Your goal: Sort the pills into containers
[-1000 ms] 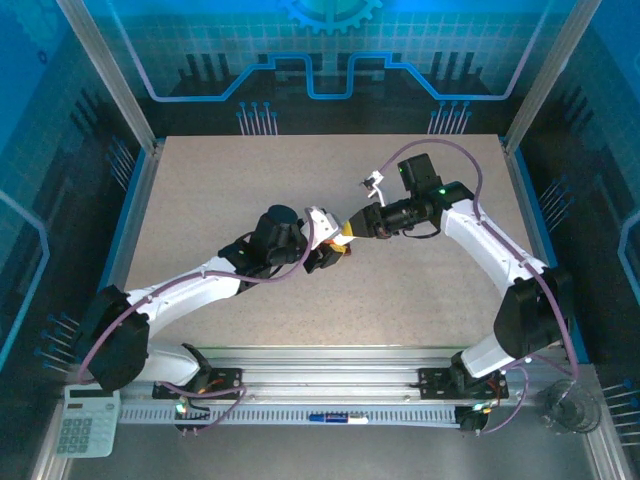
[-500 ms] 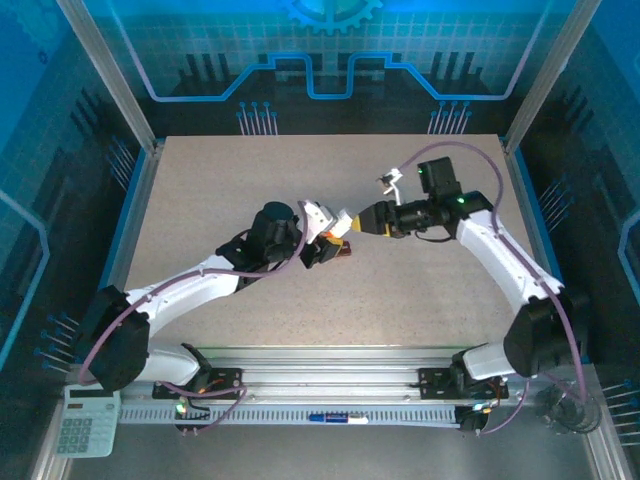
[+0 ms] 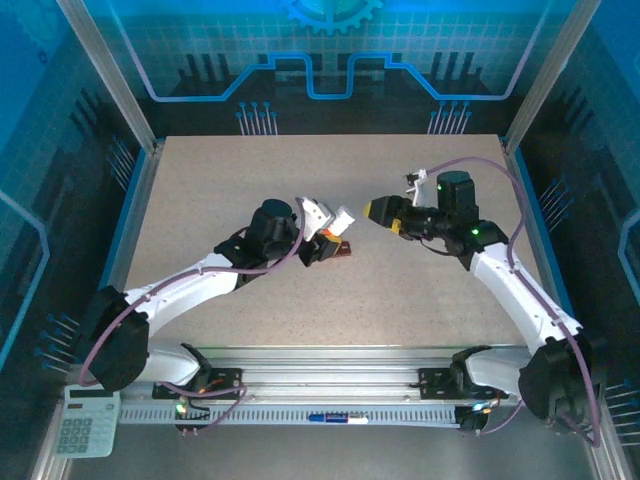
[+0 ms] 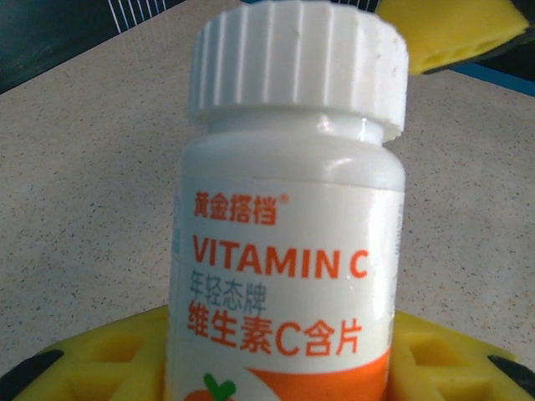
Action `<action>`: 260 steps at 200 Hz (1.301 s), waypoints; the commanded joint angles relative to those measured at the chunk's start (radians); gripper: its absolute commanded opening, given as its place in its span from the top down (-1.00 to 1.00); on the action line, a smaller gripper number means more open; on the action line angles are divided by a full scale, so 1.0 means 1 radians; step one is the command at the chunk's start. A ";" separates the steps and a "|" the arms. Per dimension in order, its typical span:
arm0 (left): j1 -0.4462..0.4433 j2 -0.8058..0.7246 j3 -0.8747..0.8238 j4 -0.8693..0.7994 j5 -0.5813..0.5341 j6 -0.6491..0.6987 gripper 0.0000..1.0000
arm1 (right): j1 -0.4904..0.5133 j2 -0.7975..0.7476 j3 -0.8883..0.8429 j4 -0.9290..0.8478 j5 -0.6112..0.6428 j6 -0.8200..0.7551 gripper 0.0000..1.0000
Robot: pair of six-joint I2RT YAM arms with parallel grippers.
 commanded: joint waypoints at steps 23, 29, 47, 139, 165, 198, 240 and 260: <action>0.006 0.020 0.057 -0.007 0.048 -0.016 1.00 | 0.079 0.063 0.079 0.081 0.146 0.084 -0.55; 0.005 0.023 0.059 -0.009 0.049 -0.018 1.00 | 0.090 0.074 0.087 0.081 0.152 0.084 -0.55; 0.006 0.029 0.064 -0.012 0.052 -0.017 1.00 | 0.119 0.098 0.103 0.087 0.171 0.082 -0.54; 0.005 0.053 0.067 0.006 0.046 -0.018 1.00 | 0.178 0.147 0.120 0.088 0.163 0.068 -0.18; 0.007 0.056 0.068 0.013 0.041 -0.022 1.00 | 0.182 0.157 0.115 0.089 0.145 0.061 0.09; 0.014 0.053 0.065 0.029 0.047 -0.044 1.00 | 0.180 0.163 0.106 0.098 0.109 0.006 0.30; 0.055 0.034 0.063 0.044 0.168 -0.118 1.00 | 0.122 0.203 0.069 0.246 -0.152 -0.234 0.30; 0.074 0.025 0.061 0.062 0.233 -0.167 1.00 | 0.084 0.217 0.046 0.330 -0.270 -0.253 0.30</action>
